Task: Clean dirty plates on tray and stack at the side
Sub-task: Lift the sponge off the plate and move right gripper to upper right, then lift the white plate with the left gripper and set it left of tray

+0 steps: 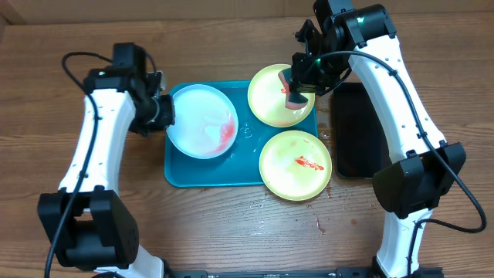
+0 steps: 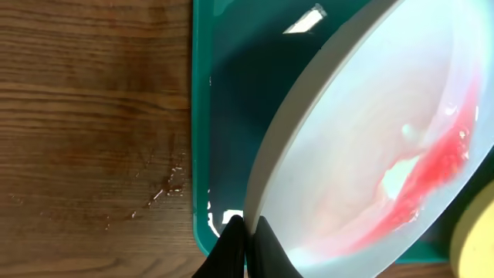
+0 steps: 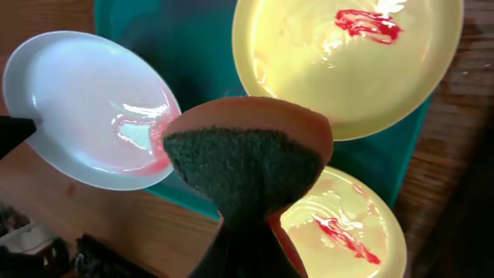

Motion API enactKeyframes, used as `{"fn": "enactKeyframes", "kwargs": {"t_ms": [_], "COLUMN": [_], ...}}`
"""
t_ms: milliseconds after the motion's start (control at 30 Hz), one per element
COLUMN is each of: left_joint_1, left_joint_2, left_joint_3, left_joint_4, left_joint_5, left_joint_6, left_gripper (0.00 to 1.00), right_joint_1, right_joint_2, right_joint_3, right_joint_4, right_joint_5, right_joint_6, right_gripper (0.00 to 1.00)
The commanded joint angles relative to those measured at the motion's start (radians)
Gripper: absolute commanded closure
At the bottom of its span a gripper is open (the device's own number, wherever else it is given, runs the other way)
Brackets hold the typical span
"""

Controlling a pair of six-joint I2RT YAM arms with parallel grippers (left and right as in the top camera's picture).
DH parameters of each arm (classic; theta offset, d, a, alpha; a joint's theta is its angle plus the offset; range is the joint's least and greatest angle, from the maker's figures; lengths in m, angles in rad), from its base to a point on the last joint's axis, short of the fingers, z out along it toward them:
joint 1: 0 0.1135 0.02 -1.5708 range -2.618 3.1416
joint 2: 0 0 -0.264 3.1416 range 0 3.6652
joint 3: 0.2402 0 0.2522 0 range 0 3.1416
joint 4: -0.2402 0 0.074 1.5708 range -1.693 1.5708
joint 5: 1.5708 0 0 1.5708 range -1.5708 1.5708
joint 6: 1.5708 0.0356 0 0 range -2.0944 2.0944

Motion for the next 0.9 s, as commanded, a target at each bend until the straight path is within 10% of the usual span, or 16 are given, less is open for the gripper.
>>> {"fn": "enactKeyframes", "kwargs": {"t_ms": [0, 867], "left_joint_1": [-0.071, -0.476], "left_joint_2": [-0.026, -0.101], "left_joint_3": [0.008, 0.009], "left_joint_4": [-0.002, -0.022], "left_joint_5": [-0.157, -1.016], "left_joint_6": [-0.092, -0.34], "left_gripper": [0.96, 0.96], "right_joint_1": [-0.01, -0.158], "right_joint_2": [-0.04, -0.085], "right_joint_3": [0.008, 0.008], "right_joint_4": [-0.007, -0.038], "right_joint_5": [0.048, 0.034], "right_joint_6": [-0.019, -0.015], "right_gripper": [0.96, 0.96]}}
